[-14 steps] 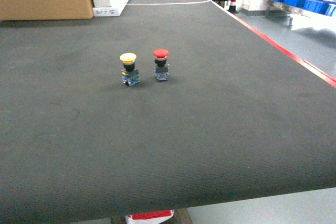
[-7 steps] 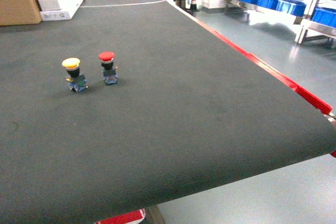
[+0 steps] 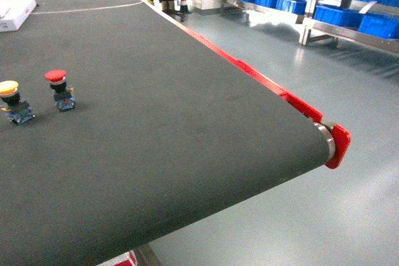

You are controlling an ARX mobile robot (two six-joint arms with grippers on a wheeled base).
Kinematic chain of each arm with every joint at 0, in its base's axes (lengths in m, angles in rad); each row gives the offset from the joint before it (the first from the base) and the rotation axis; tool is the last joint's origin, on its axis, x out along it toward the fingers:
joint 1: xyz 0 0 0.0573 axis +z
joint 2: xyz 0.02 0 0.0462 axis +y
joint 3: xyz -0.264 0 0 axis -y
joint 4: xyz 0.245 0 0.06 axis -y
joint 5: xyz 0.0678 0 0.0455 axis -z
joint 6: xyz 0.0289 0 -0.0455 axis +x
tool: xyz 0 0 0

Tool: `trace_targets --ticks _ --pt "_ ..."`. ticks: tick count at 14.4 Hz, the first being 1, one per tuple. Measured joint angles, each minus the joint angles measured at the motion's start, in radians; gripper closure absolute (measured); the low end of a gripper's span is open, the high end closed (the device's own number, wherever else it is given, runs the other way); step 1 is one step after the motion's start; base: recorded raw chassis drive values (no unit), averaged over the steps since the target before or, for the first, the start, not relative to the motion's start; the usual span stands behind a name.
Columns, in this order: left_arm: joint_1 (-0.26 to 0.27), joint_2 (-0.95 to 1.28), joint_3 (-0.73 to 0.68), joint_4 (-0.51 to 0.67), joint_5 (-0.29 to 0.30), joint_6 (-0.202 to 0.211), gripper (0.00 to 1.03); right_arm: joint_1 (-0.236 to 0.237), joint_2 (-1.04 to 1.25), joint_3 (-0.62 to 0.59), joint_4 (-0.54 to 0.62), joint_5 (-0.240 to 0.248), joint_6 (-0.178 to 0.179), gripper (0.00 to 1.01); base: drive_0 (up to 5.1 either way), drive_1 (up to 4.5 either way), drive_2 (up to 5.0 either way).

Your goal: Pick blue part to blue bin on bottom shelf

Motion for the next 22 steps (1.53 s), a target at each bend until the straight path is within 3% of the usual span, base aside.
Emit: trace_targets --ticks 22 --pt "0.000 0.000 0.000 0.000 0.003 0.000 0.59 0.000 0.000 0.000 0.000 0.000 0.000 0.03 -1.6 -1.58 -1.6"
